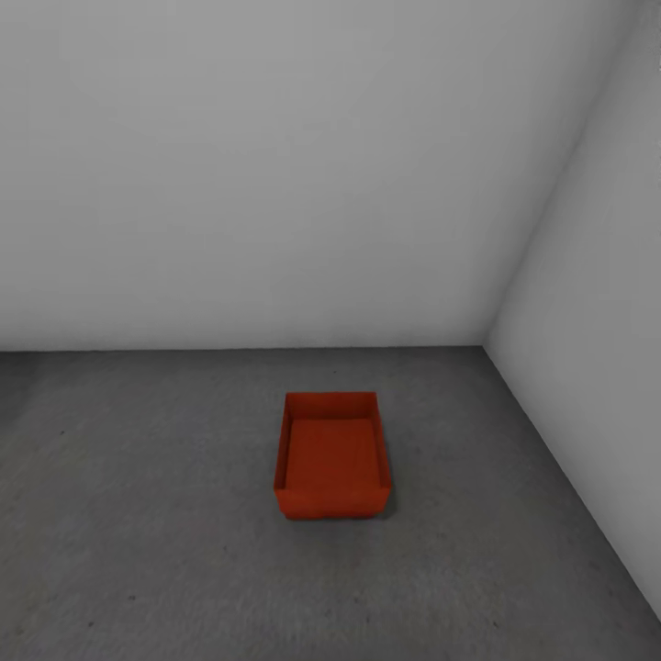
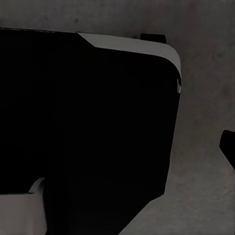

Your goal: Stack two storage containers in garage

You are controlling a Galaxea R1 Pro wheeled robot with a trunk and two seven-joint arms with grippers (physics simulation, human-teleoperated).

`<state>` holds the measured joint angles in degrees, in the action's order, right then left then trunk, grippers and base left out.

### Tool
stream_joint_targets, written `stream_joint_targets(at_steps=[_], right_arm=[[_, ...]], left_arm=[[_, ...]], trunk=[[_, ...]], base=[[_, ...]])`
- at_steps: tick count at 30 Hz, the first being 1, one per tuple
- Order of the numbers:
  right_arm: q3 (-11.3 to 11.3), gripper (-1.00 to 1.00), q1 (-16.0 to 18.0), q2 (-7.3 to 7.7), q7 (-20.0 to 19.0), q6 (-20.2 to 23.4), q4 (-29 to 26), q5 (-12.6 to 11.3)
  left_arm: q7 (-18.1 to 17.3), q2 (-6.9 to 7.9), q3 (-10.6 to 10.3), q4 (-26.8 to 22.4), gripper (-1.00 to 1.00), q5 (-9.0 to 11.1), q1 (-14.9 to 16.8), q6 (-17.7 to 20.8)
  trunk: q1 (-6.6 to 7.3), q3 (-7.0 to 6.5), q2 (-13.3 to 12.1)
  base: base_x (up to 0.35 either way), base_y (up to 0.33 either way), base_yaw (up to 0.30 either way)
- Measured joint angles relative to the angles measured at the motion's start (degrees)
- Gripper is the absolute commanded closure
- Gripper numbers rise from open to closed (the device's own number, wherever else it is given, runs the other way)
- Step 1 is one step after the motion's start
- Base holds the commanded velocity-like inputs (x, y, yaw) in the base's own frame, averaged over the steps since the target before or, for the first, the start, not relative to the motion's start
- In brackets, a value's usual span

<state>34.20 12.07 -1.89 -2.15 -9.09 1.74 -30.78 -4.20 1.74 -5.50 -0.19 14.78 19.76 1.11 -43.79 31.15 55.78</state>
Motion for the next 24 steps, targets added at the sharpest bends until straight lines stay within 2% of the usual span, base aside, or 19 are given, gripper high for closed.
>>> stream_joint_targets(at_steps=[7,24], right_arm=[[0.0,-1.0,0.0,0.07,0.0,0.0,-0.03,0.0],[0.0,-1.0,0.0,0.08,0.0,-0.01,-0.07,0.0]], left_arm=[[0.08,0.0,0.0,-0.05,-1.0,0.23,-0.03,-2.11],[0.7,0.0,-0.07,-0.26,-1.0,0.06,-0.89,-2.45]], trunk=[[0.0,-0.63,0.0],[0.0,-2.17,0.0]], base=[[0.0,0.0,0.0],[0.0,0.0,0.0]])
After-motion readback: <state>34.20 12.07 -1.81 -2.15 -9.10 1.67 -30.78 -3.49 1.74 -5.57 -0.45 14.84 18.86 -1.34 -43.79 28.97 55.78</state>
